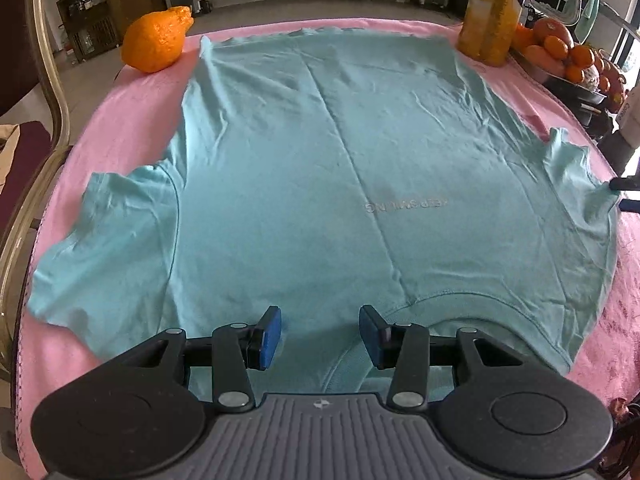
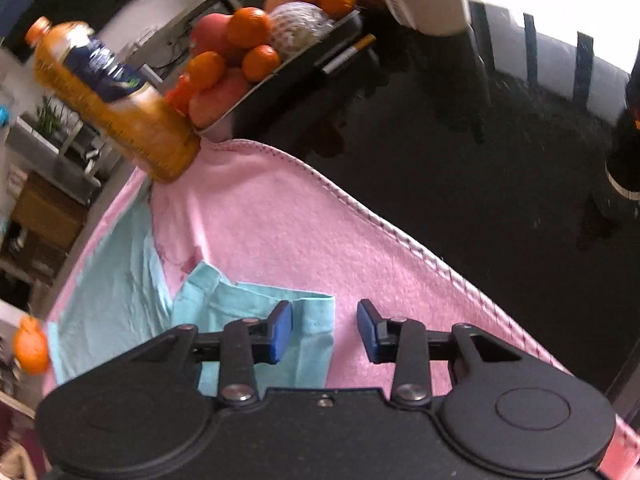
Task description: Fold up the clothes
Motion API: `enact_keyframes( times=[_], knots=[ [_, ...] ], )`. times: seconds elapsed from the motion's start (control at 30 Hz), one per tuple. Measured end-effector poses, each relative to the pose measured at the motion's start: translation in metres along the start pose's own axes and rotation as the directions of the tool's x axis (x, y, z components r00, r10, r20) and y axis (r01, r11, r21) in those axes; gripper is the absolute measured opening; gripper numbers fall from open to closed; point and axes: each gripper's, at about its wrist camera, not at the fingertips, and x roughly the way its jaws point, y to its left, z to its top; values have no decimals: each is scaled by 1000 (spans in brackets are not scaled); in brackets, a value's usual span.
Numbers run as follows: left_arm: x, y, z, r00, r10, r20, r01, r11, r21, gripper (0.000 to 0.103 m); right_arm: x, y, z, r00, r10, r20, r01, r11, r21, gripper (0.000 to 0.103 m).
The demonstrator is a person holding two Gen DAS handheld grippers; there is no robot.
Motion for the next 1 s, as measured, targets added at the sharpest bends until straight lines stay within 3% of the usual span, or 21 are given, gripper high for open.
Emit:
enact_keyframes(
  times=[0.03, 0.07, 0.1, 0.3, 0.43, 0.57, 0.67, 0.73, 0.87, 0.93, 0.97, 1.0],
  knots=[
    [0, 0, 0, 1000, 5, 1, -5, 1000, 3, 43, 1, 1, -1, 1000, -5, 4, 5, 1000, -15, 23],
    [0, 1, -1, 1000, 9, 1, -9, 1000, 6, 43, 2, 2, -2, 1000, -11, 7, 11, 999, -31, 7],
    [0, 1, -1, 1000, 14, 3, -14, 1000, 11, 43, 3, 2, -3, 1000, -14, 10, 14, 999, -44, 4],
    [-5, -4, -5, 999, 44, 33, -46, 997, 60, 43, -21, 13, -10, 995, 16, 98, -8, 997, -79, 3],
    [-5, -5, -6, 998, 47, 34, -49, 997, 67, 43, -44, 45, -31, 984, 87, 154, -44, 963, -266, 3],
    [-6, -5, -8, 998, 51, 36, -53, 996, 74, 43, -68, 78, -53, 967, 169, 193, -66, 890, -450, 3],
    [-6, -5, -9, 998, 54, 38, -56, 995, 80, 43, -81, 114, -91, 953, 261, 156, -94, 742, -664, 3],
    [-6, -4, -10, 998, 56, 36, -59, 995, 79, 43, -81, 135, -123, 952, 288, 101, -99, 606, -789, 3],
    [-5, -1, -11, 998, 62, 28, -64, 995, 73, 43, -62, 160, -182, 975, 222, -34, -106, 321, -941, 3],
    [-5, 0, -12, 998, 64, 24, -66, 995, 69, 43, -56, 163, -197, 980, 181, -79, -120, 232, -965, 10],
    [-5, 0, -12, 998, 64, 23, -66, 996, 68, 43, -54, 164, -203, 982, 162, -97, -128, 194, -973, 19],
    [-5, -1, -12, 998, 65, 22, -66, 996, 67, 43, -57, 162, -202, 981, 164, -103, -135, 196, -971, 25]
  ],
)
